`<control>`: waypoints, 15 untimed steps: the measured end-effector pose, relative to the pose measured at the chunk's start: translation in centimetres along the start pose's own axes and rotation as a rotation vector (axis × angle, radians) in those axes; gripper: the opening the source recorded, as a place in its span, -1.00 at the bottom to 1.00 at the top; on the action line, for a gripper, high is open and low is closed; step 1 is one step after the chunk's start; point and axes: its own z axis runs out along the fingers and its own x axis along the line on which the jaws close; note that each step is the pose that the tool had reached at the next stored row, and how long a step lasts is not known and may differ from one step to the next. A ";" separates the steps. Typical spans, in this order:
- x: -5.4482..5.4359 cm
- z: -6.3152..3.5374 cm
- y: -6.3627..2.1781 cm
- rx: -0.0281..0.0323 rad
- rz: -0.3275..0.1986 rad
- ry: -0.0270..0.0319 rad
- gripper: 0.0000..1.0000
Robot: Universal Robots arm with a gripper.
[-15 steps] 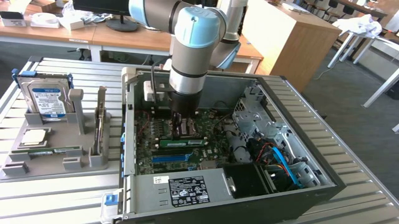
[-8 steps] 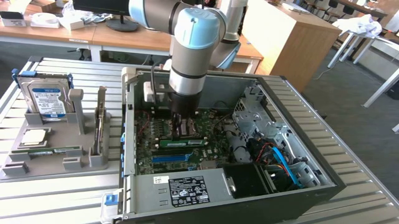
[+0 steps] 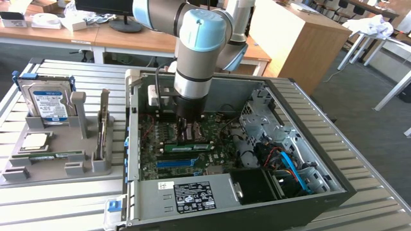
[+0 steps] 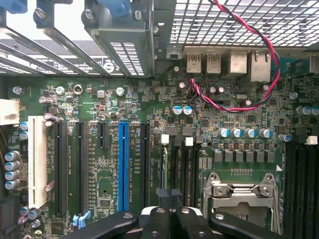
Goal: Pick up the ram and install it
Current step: 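Press down the ram until it locks into place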
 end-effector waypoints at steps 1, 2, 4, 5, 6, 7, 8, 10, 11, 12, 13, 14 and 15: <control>0.0 0.02 0.00 -0.0001 0.000 0.0000 -0.80; 0.0 0.05 0.00 0.0000 0.000 -0.0002 -0.80; 0.0 0.09 0.00 -0.0001 0.000 0.0001 -0.80; 0.1 0.11 0.00 -0.0002 0.000 0.0001 -0.80; 0.1 0.13 0.01 -0.0002 0.000 0.0001 -0.80; 0.1 0.14 0.01 -0.0002 0.000 0.0001 -0.80; 0.1 0.14 0.00 -0.0001 0.000 0.0001 -0.80; 0.1 0.15 0.00 -0.0001 0.000 0.0001 -0.80; 0.1 0.15 0.00 -0.0001 0.000 0.0000 -0.80; 0.1 0.17 0.00 -0.0001 0.000 0.0000 -0.80; 0.1 0.20 0.00 -0.0001 0.000 0.0000 -0.80; 0.1 0.22 0.01 -0.0002 0.000 0.0001 -0.80; 0.1 0.23 0.01 -0.0002 0.000 0.0003 -0.80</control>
